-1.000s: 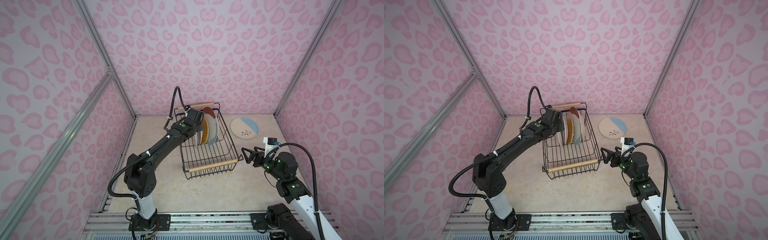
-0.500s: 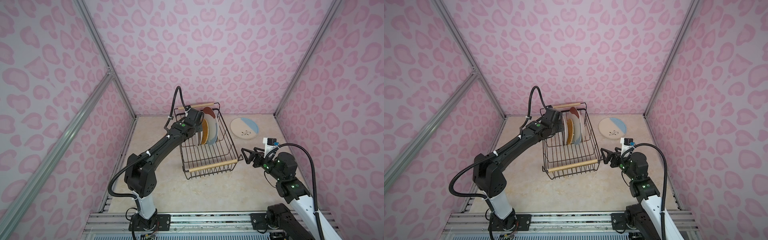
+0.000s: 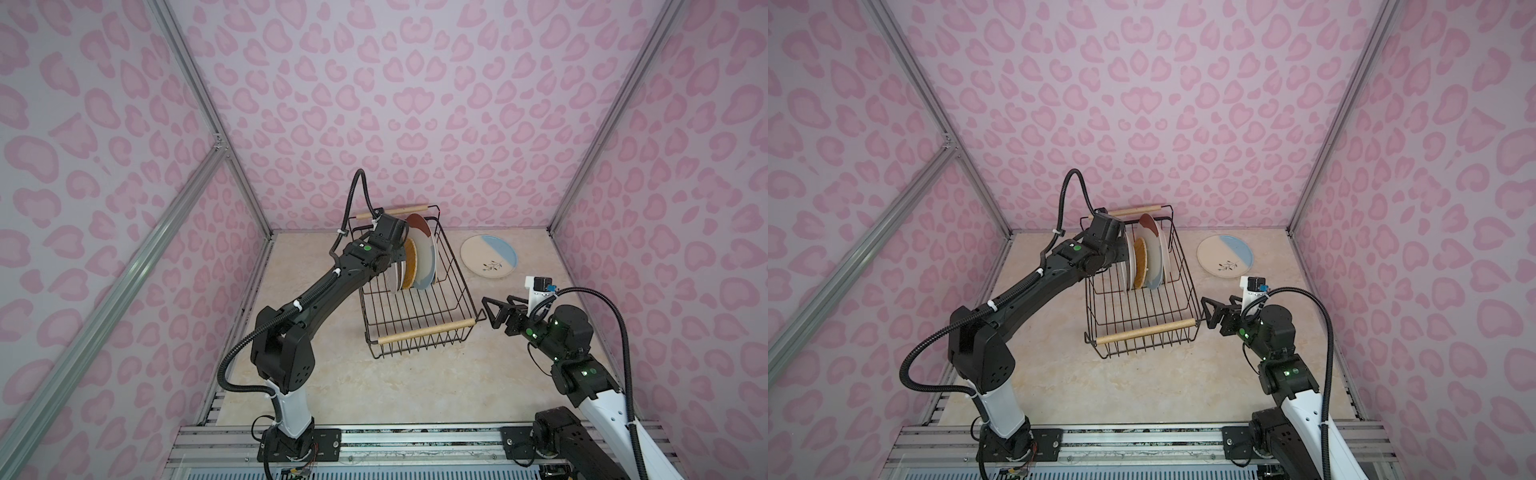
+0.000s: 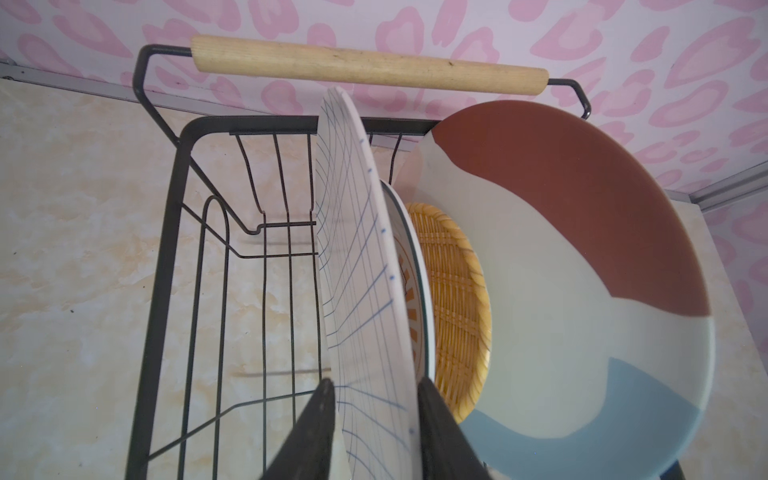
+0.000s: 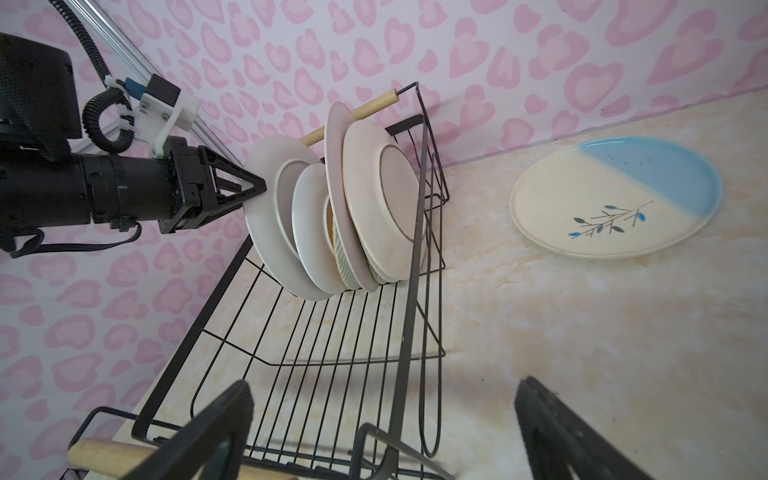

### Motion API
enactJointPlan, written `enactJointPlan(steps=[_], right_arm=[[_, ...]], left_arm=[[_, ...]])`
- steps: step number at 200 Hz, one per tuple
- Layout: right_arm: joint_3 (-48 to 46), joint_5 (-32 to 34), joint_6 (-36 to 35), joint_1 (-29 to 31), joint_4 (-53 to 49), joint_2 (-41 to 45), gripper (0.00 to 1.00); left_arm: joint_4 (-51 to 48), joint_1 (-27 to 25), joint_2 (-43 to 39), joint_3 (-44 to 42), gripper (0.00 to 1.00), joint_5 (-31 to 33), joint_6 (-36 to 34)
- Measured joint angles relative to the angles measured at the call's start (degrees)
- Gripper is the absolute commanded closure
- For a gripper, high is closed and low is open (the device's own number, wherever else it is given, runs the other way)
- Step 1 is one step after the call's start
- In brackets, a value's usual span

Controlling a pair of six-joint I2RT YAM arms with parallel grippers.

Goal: Load the plates into the dish rack
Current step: 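Lower the checked plate into the rack slot nearest the sunburst plate with the left gripper, then open the left gripper and lift it away from the checked plate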

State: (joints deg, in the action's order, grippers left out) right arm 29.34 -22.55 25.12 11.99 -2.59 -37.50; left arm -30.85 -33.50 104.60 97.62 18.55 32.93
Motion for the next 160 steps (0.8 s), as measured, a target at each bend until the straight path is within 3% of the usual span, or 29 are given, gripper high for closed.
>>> enactJointPlan(steps=[160], right_arm=[[4.5,1.6,-0.1,0.0,-2.4,-3.3,0.02]], left_arm=[[-0.9,1.1,-8.6,1.6,0.48,-5.3,-3.6]])
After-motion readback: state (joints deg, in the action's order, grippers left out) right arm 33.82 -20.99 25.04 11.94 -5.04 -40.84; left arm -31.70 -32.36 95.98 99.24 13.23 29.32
